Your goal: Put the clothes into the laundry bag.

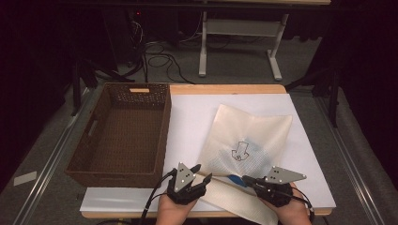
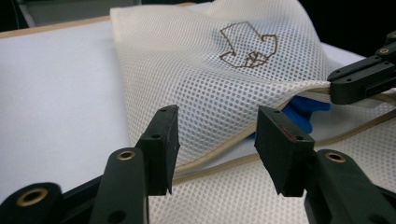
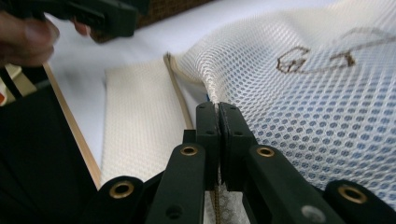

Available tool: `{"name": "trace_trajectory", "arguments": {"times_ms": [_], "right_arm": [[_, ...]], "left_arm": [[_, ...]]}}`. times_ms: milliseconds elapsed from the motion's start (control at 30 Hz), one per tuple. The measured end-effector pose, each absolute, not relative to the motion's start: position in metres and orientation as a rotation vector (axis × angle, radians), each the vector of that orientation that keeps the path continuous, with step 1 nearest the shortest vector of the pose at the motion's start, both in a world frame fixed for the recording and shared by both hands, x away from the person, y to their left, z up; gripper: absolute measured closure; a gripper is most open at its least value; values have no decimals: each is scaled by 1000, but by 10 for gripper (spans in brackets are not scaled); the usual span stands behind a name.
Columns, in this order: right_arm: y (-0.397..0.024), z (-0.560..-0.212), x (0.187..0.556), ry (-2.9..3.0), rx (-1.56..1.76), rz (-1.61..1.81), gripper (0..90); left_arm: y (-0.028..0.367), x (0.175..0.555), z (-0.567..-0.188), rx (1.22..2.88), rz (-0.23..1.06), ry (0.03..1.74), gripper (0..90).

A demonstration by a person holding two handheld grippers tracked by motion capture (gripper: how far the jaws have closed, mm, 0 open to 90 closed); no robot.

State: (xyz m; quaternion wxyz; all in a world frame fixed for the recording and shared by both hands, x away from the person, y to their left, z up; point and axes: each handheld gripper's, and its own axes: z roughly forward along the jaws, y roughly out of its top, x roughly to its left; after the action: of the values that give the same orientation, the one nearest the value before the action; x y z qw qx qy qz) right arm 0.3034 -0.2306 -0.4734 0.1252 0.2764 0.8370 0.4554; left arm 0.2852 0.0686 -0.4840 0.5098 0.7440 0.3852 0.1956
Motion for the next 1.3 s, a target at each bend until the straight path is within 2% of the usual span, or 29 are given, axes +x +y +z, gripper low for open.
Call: {"name": "trace_trajectory", "arguments": {"times_ms": [800, 1300], "right_arm": [[-238, -510, 311, 2600, 915, 1063, 877], [-241, -488, 298, 2516, 878, 1227, 764]], "left_arm": [[74, 296, -496, 1858, 426, 1013, 462], [71, 301, -497, 1858, 422, 1021, 455]]}}
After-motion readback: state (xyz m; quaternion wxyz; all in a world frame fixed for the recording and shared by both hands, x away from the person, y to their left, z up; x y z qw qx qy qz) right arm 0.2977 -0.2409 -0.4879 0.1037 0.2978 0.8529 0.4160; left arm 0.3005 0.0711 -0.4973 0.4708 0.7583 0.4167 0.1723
